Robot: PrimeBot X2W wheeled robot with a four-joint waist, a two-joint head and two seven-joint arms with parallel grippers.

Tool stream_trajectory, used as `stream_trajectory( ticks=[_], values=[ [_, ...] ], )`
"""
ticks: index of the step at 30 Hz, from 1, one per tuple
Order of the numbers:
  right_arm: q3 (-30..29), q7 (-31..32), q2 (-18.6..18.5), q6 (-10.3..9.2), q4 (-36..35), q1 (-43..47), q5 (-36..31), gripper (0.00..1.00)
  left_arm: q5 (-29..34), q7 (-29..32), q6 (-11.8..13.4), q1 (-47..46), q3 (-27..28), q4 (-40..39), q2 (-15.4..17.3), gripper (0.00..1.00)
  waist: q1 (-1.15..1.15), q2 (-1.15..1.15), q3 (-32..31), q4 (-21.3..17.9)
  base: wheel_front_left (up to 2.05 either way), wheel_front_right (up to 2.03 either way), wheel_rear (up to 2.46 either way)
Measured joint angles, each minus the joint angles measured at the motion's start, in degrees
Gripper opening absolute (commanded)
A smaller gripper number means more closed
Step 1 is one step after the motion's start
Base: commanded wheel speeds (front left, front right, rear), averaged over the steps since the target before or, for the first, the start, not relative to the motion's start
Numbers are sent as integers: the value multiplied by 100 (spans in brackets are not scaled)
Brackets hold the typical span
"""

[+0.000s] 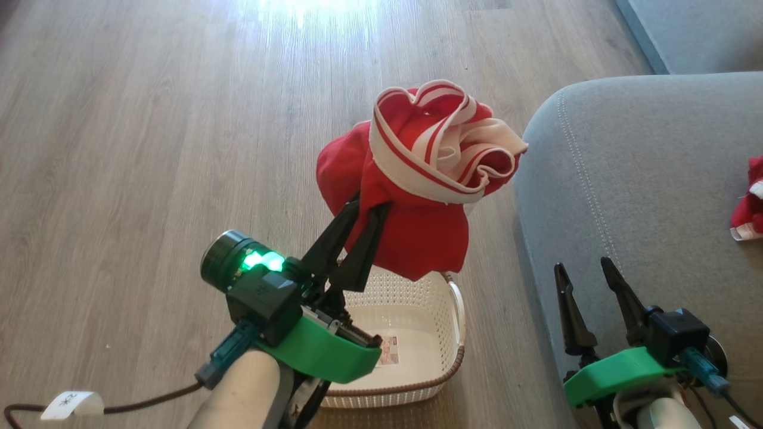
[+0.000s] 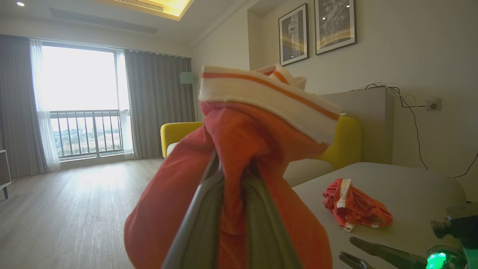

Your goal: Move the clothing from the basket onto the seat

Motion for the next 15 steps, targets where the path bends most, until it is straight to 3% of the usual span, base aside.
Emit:
stream_trajectory(
  ticks=[10, 15],
  values=[
    [64, 0, 0, 0, -40, 2, -63, 100, 7, 0, -4, 17, 7, 121, 0, 0, 0, 0, 26, -56, 0, 0, 0],
    [416, 0, -26, 0, -307, 87, -98, 100, 59, 0, -9, 18, 53, 225, 0, 0, 0, 0, 48, -61, 0, 0, 0]
  ],
)
